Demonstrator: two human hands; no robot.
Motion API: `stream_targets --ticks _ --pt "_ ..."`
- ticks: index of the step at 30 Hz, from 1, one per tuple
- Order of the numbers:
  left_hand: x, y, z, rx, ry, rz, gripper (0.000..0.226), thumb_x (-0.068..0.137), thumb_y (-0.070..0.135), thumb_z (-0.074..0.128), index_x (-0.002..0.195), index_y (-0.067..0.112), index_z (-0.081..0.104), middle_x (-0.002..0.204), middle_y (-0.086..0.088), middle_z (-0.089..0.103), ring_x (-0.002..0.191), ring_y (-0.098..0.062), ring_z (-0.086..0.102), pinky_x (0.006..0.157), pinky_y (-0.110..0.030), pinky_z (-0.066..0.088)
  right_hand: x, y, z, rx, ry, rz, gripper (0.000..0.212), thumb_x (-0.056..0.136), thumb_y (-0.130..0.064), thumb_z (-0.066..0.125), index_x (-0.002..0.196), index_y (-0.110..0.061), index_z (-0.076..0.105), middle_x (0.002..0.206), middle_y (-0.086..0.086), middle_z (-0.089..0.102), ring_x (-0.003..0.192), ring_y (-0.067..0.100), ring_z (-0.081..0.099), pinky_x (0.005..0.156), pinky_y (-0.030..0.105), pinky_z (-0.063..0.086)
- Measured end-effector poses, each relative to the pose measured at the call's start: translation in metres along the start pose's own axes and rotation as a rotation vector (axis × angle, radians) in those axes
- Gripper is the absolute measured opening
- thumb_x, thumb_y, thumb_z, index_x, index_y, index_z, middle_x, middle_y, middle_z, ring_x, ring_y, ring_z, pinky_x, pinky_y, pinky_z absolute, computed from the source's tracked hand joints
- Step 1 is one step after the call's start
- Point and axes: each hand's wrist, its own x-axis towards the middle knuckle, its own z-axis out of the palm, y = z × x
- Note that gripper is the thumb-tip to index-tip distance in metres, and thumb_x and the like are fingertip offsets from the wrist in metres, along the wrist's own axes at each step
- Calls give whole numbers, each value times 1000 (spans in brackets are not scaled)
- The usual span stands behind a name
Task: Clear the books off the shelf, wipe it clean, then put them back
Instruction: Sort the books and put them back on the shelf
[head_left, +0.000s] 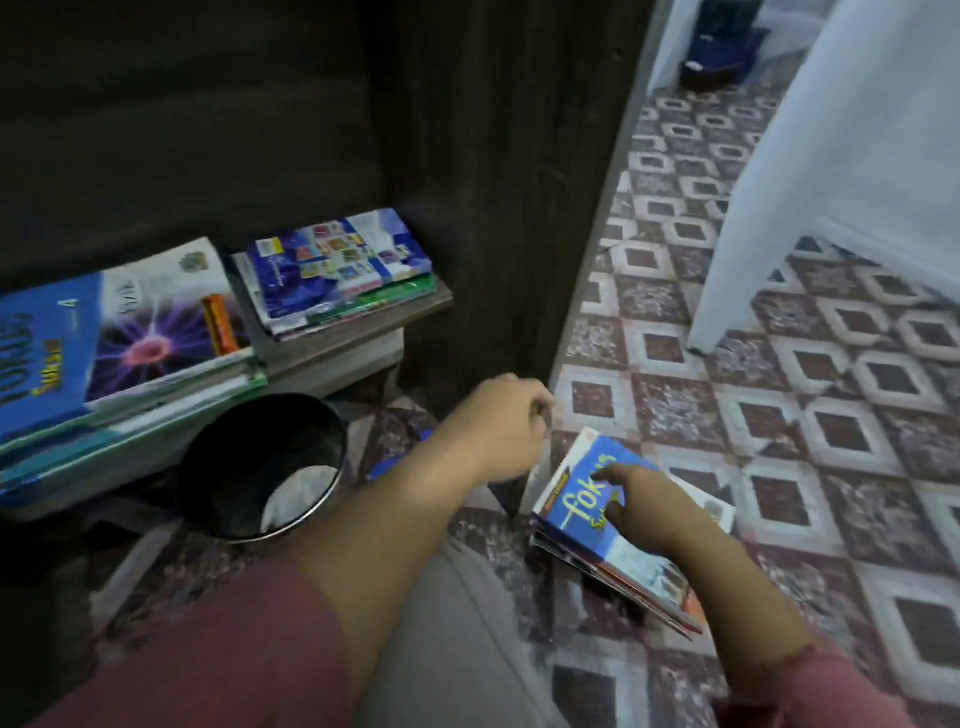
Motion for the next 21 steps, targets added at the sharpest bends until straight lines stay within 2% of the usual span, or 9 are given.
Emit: stream_targets --ticks 2,4,9,10,14,18,21 --pt "19 22 30 50 -166 -8 34 87 13 52 118 19 66 119 -8 63 111 -24 59 94 -26 46 -4 39 22 -53 -62 96 46 89 -21 54 134 -27 53 137 4 56 124 22 53 99 31 43" --pt "36 40 51 106 -250 4 38 88 14 52 124 18 62 129 -7 59 116 -25 57 98 -33 47 -3 64 45 -89 -121 168 50 85 -28 58 134 -31 51 137 1 53 123 22 52 101 35 43" --pt "54 66 101 291 -393 98 25 92 13 49 113 10 62 122 -12 59 96 -29 60 84 -44 54 8 91 82 -182 -72 183 63 82 -59 59 137 -32 45 141 1 43 124 24 47 103 40 35" --pt "52 64 112 353 -439 130 23 94 14 48 114 13 60 124 -10 58 96 -29 59 84 -43 53 11 96 87 -189 -58 179 67 82 -59 60 140 -31 41 145 3 38 128 25 43 104 39 32" --pt "54 42 130 573 -595 166 39 94 19 49 133 18 52 133 -7 53 118 -28 53 92 -40 46 22 114 106 -209 -96 137 93 76 -55 69 151 -28 20 160 9 10 143 27 20 113 36 20" --pt "69 27 124 554 -602 75 37 95 21 49 131 18 54 131 -7 54 114 -27 55 93 -41 50 28 119 107 -205 -42 97 88 77 -48 71 148 -27 23 153 9 23 134 29 33 108 36 29" --pt "70 19 127 563 -647 -3 36 94 20 47 129 16 54 128 -8 54 109 -26 57 91 -40 52 32 120 102 -269 -70 65 87 81 -46 68 149 -24 20 150 12 28 127 30 42 103 39 37"
